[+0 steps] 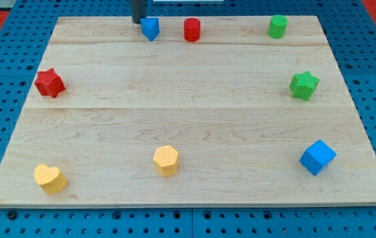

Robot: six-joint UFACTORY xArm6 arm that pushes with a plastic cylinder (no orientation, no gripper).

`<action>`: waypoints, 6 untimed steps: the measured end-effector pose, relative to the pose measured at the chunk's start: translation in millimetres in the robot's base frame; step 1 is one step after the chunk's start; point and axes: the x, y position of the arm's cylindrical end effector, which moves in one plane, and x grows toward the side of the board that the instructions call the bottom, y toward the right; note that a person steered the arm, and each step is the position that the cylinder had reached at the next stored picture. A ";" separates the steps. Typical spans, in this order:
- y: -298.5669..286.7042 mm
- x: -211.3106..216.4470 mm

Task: Slide the blue triangle towards top center

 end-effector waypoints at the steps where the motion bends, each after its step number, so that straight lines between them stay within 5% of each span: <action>1: -45.3 -4.9; 6: 50.0 29.7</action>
